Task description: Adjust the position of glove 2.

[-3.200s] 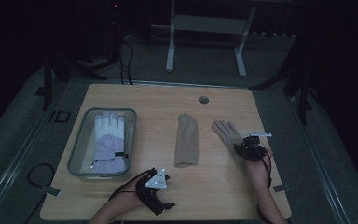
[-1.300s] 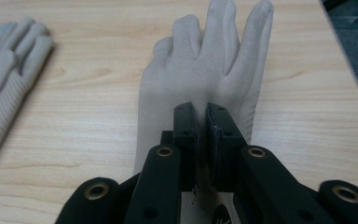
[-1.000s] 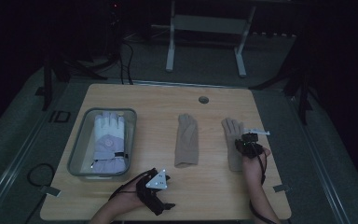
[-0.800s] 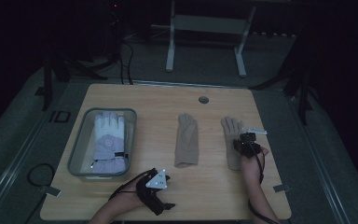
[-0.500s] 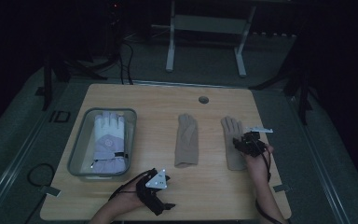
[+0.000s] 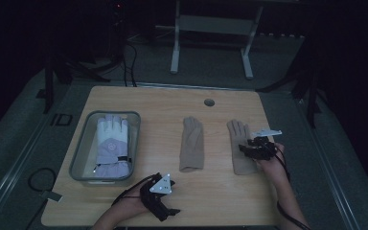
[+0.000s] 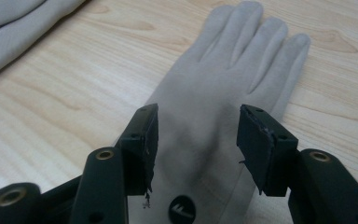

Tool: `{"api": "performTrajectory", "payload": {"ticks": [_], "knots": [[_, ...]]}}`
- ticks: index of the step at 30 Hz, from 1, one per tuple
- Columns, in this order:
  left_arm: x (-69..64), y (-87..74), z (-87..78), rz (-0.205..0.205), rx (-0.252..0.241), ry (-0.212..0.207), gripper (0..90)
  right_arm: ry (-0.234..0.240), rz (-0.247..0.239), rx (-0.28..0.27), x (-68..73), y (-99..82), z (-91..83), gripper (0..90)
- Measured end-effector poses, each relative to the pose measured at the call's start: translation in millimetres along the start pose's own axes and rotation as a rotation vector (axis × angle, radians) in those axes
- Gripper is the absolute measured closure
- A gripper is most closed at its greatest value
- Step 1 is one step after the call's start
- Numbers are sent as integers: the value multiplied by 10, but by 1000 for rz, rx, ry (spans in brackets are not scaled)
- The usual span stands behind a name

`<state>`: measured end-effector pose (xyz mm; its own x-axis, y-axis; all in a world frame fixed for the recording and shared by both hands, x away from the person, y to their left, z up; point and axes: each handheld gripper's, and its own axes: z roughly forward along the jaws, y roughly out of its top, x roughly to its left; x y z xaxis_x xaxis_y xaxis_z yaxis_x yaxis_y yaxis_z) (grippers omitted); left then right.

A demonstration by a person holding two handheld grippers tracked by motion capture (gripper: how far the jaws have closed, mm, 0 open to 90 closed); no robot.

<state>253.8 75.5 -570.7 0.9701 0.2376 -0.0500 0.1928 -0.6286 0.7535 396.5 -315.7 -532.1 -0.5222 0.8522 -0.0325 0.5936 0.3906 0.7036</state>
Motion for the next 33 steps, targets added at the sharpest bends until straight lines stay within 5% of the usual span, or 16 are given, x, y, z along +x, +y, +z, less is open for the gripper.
{"api": "performTrajectory", "payload": {"ticks": [4, 6, 9, 12, 16, 22, 33], "knots": [[-2, 1, 1, 5, 2, 1, 43, 1, 31, 3, -23, -34, 83, 471], [-2, 0, 0, 5, 2, 1, 43, -14, 10, 8, 4, -99, 159, 495], [-1, -2, -2, 2, 0, 0, 43, -36, 50, -44, 40, -158, 151, 728], [-2, 0, 0, 6, 3, 1, 43, -79, 86, -44, 77, -156, 149, 815], [-4, -1, 0, 1, 1, 1, 43, -140, 149, -44, 166, -98, 138, 833], [-4, 0, 2, 1, 1, 1, 43, -167, 207, -86, 375, 67, 16, 834], [-9, 2, 4, 12, -5, 4, 43, -167, 232, -127, 846, 462, -90, 834]]}}
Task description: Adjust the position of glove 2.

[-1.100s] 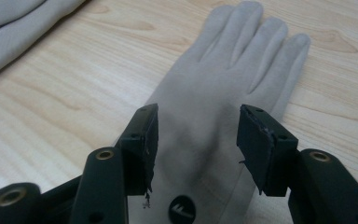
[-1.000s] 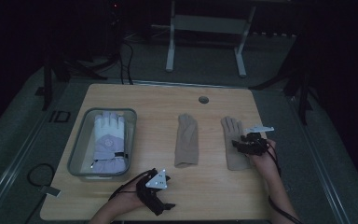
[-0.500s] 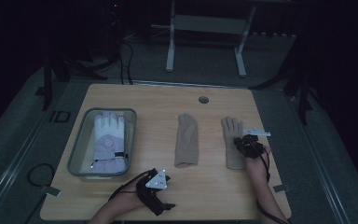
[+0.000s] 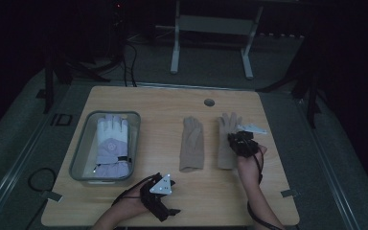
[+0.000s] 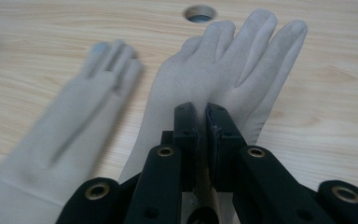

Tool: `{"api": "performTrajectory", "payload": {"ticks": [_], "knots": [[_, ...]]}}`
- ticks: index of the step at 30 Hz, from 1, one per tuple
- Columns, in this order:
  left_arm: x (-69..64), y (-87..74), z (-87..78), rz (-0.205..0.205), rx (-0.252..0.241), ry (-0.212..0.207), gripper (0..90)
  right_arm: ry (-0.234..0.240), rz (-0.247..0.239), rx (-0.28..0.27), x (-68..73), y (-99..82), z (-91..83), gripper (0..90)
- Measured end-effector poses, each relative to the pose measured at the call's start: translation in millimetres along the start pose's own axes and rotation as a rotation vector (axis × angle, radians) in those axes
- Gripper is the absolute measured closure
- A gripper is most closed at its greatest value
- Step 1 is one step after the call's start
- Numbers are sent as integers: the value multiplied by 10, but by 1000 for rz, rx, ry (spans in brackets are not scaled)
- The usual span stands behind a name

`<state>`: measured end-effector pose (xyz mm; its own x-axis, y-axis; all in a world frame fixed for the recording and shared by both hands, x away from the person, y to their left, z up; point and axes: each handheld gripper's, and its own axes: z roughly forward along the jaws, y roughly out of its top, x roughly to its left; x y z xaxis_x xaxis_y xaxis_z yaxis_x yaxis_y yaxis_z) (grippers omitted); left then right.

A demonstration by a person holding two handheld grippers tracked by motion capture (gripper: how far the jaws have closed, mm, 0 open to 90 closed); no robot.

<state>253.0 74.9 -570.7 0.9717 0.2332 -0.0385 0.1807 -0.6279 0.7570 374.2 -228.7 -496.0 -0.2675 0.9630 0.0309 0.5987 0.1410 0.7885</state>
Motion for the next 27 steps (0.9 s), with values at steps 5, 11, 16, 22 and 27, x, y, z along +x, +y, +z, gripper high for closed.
{"api": "performTrajectory", "payload": {"ticks": [5, 11, 16, 22, 27], "knots": [[-5, 5, 8, 12, 16, 0, 43, 40, -3, -2, 310, 96, 23, 834], [-5, 5, 8, 5, 13, 3, 43, 83, 0, -11, 656, 197, 75, 832], [-5, 5, 4, 5, 13, 3, 43, 87, 9, -17, 900, 268, 109, 832], [-8, 2, 3, 12, 12, 5, 43, 97, -5, -9, 1105, 275, 206, 831], [2, 2, -2, -6, -6, 1, 43, 102, 20, 40, 1116, 133, 378, 831]]}}
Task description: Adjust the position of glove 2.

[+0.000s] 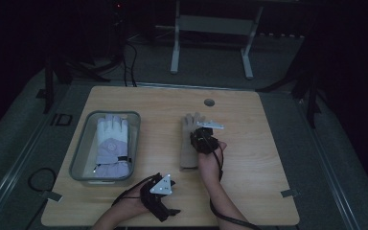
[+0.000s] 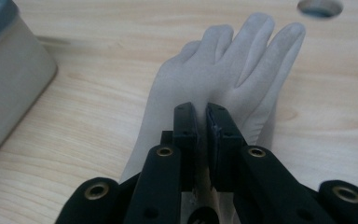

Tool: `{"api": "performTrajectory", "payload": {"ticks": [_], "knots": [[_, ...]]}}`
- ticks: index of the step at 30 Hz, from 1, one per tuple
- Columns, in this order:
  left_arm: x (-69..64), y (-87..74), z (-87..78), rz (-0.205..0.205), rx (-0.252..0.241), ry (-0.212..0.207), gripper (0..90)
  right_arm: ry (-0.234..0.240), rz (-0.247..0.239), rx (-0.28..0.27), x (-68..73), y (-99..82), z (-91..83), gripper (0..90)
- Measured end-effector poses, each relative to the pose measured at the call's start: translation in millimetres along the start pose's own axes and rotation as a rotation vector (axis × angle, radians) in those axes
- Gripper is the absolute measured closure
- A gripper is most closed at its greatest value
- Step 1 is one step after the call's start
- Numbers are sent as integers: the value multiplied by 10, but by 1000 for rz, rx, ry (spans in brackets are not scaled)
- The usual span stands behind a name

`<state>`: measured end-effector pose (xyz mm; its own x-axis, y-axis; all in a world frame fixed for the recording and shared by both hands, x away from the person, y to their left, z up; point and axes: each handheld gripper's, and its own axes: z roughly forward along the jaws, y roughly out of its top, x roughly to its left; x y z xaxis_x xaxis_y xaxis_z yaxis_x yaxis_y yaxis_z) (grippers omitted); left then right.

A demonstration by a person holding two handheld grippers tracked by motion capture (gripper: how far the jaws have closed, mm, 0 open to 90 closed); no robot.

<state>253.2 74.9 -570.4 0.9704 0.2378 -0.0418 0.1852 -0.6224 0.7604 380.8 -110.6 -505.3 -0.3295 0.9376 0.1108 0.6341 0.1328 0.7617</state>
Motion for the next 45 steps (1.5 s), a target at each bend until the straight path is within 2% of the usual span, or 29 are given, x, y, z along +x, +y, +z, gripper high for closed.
{"api": "performTrajectory", "payload": {"ticks": [8, 11, 15, 19, 23, 27, 31, 37, 39, 40, 42, 45], "knots": [[-9, 2, 13, -5, 3, 1, 43, -42, -32, 81, -62, -160, 249, 792], [-2, 3, 10, 1, 10, 3, 43, -27, -17, 92, -94, -224, 299, 771], [-4, 5, 10, 1, 11, 2, 43, -23, -3, 90, -93, -256, 289, 784], [-5, 4, 9, 1, 9, 2, 43, -17, -18, 92, -107, -288, 253, 790], [-6, 4, 8, -3, 5, 1, 43, -29, -20, 81, -181, -341, 182, 789], [-3, 7, 10, -6, 3, 0, 43, -12, -7, 84, -240, -359, 137, 765], [0, 18, 4, -9, 3, 1, 43, 17, -32, 71, -239, -322, 95, 645], [-8, 32, 13, -11, 13, 24, 45, 76, -93, 88, -302, -286, 44, 334], [-2, 38, 10, -21, 11, 39, 44, 132, -93, 110, -362, -284, 38, 218], [2, 42, 6, -23, 4, 41, 44, 157, -114, 119, -383, -288, 28, 168], [8, 53, 4, -39, -3, 51, 44, 189, -126, 107, -400, -294, 5, 134], [8, 75, -7, -53, -6, 130, 47, 263, -177, 94, -421, -299, -65, 132]]}}
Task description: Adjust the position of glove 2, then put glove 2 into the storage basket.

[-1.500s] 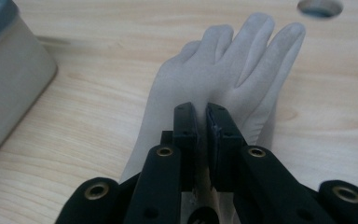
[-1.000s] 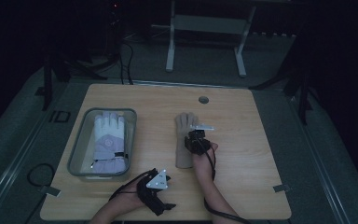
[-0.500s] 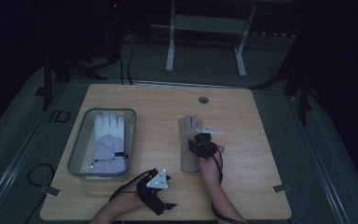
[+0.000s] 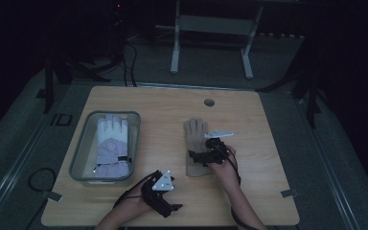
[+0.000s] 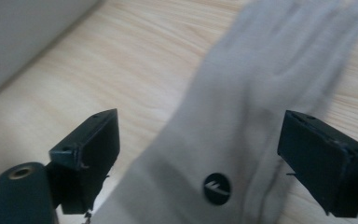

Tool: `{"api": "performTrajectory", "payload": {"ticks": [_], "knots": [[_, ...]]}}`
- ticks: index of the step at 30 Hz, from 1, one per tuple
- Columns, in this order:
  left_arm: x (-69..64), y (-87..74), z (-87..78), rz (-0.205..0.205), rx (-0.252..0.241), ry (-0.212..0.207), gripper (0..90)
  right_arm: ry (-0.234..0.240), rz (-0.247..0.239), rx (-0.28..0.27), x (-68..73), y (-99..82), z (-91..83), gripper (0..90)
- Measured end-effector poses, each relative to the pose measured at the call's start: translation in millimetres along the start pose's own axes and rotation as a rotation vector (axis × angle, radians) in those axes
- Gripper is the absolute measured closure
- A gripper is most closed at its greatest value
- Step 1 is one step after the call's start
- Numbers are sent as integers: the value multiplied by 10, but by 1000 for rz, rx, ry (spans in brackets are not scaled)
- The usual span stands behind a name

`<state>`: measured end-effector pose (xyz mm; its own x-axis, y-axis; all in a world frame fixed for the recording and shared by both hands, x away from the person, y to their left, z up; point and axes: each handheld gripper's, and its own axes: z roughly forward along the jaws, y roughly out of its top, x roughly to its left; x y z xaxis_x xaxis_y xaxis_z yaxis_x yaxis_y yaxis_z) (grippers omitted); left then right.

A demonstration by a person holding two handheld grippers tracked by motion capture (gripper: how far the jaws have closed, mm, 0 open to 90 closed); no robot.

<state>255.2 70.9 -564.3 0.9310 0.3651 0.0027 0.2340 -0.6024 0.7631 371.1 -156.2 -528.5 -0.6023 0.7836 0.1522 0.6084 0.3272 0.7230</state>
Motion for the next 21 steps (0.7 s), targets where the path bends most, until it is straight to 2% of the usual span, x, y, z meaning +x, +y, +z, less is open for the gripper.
{"api": "performTrajectory", "payload": {"ticks": [2, 4, 5, 7, 8, 9, 12, 15, 16, 18, 19, 21], "knots": [[15, 17, -7, -6, -5, 32, 48, 45, -42, 4, -8, -10, -39, 151], [35, 27, -9, -24, -12, 30, 49, 74, -92, -6, -28, -17, -81, 161], [44, 30, -4, -38, -9, 27, 49, 74, -121, -4, -36, -21, -102, 155], [62, 37, 19, -71, 39, 8, 52, 74, -161, 12, -60, -32, -147, 142], [60, 40, 29, -77, 59, 18, 55, 73, -171, 19, -73, -41, -170, 139], [59, 41, 35, -83, 69, 33, 61, 80, -167, 35, -85, -49, -194, 135], [73, 37, 49, -90, 71, 34, 63, 78, -148, 57, -124, -63, -245, 113], [89, 44, 51, -68, 55, 48, 65, 94, -159, 26, -167, -79, -301, 107], [93, 50, 49, -67, 48, 43, 65, 79, -154, 23, -181, -76, -310, 114], [103, 78, 46, -52, 36, 45, 78, 90, -155, 27, -210, -68, -314, 129], [109, 96, 50, -42, 31, 47, 101, 76, -152, 26, -231, -55, -312, 138], [127, 137, 67, -32, 28, 44, 117, 80, -142, 22, -288, -20, -310, 142]]}}
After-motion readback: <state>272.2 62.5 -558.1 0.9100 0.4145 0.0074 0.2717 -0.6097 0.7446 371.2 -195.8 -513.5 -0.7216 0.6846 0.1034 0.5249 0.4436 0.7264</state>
